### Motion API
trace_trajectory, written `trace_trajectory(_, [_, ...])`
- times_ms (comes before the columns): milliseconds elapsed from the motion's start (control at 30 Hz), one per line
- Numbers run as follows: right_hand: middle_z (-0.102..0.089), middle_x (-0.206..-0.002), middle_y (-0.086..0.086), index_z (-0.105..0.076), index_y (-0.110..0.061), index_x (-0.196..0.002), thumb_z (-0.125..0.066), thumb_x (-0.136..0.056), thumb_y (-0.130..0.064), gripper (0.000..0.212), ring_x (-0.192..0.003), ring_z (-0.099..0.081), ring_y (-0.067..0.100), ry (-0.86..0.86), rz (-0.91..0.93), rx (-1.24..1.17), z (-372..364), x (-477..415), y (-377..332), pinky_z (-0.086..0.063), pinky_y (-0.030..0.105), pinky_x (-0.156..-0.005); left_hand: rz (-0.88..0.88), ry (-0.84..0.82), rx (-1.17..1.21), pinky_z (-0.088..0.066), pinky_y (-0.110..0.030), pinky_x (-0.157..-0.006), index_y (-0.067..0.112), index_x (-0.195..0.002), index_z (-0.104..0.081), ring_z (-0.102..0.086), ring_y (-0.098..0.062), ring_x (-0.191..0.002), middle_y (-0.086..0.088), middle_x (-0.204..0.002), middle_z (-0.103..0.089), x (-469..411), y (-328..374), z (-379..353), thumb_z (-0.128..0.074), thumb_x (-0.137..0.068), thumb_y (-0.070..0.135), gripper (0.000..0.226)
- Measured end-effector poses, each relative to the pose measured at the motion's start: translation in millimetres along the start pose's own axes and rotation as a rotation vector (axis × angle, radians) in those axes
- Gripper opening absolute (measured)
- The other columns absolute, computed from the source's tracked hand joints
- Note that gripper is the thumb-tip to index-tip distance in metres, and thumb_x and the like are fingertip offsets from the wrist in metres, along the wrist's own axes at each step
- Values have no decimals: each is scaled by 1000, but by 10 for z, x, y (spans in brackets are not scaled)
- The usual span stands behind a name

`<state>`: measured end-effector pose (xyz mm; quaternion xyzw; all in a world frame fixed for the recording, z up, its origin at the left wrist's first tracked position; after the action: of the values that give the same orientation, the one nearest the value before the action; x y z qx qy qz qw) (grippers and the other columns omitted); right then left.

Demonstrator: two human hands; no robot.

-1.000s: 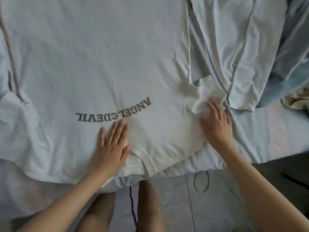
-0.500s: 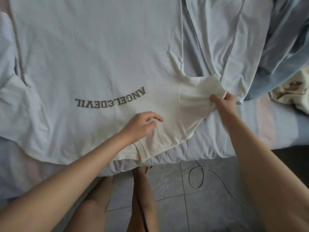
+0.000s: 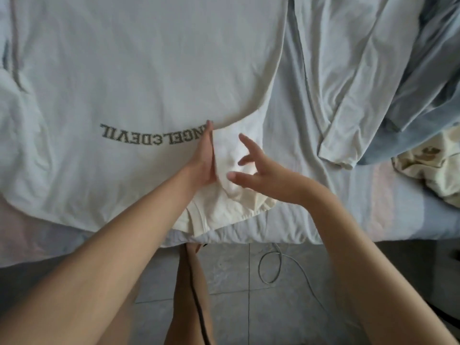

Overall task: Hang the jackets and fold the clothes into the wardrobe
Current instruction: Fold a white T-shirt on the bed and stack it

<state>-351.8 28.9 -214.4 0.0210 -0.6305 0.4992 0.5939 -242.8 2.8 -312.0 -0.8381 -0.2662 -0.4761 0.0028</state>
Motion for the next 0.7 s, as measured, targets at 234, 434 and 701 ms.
trace_trajectory(234, [-37, -148, 2, -29, -22, -148, -60, -86, -5, 71, -136, -34, 21, 359, 291, 581, 416, -756, -111, -31, 37, -112, -105, 110, -403, -53, -34, -88, 11, -123, -58, -65, -24, -105, -10, -117, -67, 261, -119, 428, -62, -89, 14, 34])
trace_trajectory(434, [-60, -113, 5, -57, -16, -116, -66, -85, -27, 34, -113, -52, 25, 105, 239, 968, 502, -1200, -168, -28, 32, -101, -355, 304, -804, -44, -7, -61, 20, -105, -53, -58, 2, -80, 13, -93, -60, 668, -266, 416, -69, -81, 10, 30])
trace_trajectory(701, [-55, -105, 9, -55, -6, -116, -56, -93, -14, 24, -100, -54, 27, 154, 150, 636, 864, -1198, -207, -35, 26, -80, -709, 560, -741, -43, -11, -72, 17, -98, -56, -56, 5, -81, 15, -89, -58, 699, 179, 677, -66, -82, 3, 24])
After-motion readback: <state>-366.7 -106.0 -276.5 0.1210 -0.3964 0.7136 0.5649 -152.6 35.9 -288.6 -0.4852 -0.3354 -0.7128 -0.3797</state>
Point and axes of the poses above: each hand's wrist, its own x-axis away from the middle knuckle, its own z-axis out of the back of the hand, y = z × x, the point moved 4 cm from there along -x, towards the middle knuckle
